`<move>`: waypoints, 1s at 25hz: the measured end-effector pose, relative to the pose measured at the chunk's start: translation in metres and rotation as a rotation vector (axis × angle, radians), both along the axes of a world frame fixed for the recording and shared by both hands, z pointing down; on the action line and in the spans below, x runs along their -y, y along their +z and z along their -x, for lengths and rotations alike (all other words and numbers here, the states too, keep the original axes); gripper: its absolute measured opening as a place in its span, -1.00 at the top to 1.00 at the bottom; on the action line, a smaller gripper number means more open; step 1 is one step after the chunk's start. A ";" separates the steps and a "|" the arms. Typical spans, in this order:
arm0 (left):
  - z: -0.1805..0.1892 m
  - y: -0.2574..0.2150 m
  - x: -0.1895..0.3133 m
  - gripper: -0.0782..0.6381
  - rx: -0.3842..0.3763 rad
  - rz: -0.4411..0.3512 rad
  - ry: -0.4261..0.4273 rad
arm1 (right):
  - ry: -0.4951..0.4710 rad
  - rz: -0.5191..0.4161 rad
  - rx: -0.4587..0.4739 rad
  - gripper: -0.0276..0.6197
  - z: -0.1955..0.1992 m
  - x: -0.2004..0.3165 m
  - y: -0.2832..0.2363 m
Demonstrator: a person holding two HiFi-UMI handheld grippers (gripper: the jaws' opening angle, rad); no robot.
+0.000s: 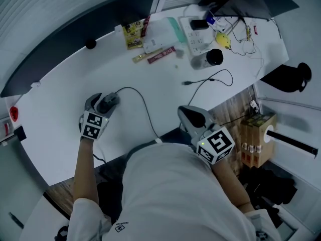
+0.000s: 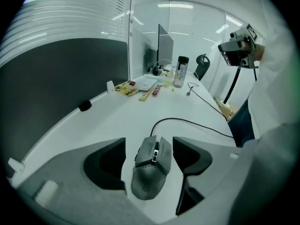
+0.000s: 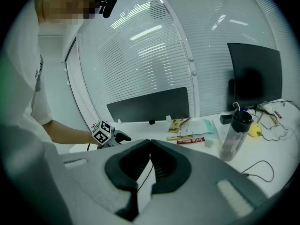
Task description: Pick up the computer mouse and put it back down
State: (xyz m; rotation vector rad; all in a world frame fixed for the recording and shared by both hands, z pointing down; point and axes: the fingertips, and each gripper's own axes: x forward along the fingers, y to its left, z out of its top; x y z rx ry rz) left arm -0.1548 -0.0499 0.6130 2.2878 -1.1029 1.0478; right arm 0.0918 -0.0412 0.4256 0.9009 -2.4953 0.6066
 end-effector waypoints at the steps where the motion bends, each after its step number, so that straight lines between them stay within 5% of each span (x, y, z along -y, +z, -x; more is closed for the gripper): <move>1: 0.001 -0.006 0.001 -0.13 -0.008 -0.012 -0.017 | -0.010 -0.002 0.005 0.91 0.002 0.001 -0.001; 6: 0.001 -0.040 0.001 -0.10 -0.039 -0.078 -0.095 | -0.070 -0.016 0.031 0.91 0.012 0.004 -0.005; 17: -0.006 -0.118 -0.019 0.55 -0.104 -0.230 -0.270 | -0.212 -0.053 0.094 0.91 0.041 0.006 -0.021; 25: 0.000 -0.176 -0.045 0.76 -0.148 -0.348 -0.445 | -0.299 -0.056 0.151 0.91 0.059 0.001 -0.032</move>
